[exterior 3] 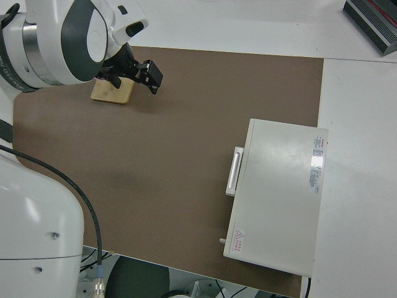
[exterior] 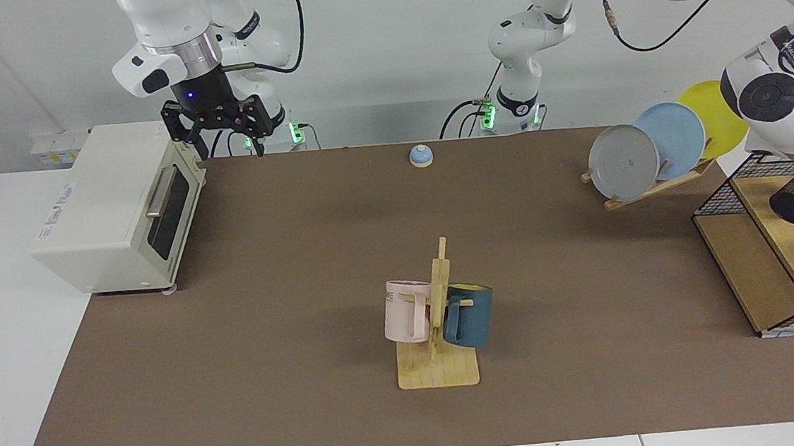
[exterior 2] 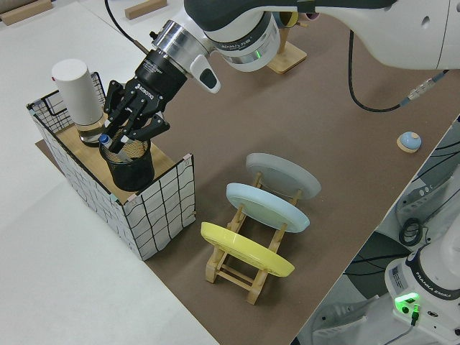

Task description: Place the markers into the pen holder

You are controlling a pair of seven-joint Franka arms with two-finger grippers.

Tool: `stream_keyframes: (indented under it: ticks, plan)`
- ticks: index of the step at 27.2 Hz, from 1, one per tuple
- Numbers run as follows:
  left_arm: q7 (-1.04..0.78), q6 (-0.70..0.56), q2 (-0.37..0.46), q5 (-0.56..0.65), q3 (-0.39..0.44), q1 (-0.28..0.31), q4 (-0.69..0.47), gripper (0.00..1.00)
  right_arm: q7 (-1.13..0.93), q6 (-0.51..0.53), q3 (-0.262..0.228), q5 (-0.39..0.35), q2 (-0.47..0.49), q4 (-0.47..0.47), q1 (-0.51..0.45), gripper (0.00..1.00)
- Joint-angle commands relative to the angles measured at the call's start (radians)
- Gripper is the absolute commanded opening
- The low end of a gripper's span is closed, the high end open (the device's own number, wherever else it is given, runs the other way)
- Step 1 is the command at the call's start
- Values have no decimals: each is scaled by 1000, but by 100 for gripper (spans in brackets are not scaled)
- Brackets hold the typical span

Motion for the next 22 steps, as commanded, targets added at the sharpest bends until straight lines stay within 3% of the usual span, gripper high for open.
stream_keyframes:
  ticks: [1, 15, 21, 22]
  plan:
    - [-21, 13, -2, 1, 12, -7, -4, 53, 12, 11, 7, 17, 6, 9, -13, 100]
    - [-16, 15, -2, 10, 15, -7, 10, 57, 12, 11, 7, 17, 4, 9, -13, 100]
    - [-8, 4, -11, 3, 25, -18, 27, 71, 12, 11, 7, 17, 4, 9, -13, 100]
    - [-10, -4, -14, 1, 25, -21, 27, 77, 12, 11, 7, 17, 4, 9, -13, 100]
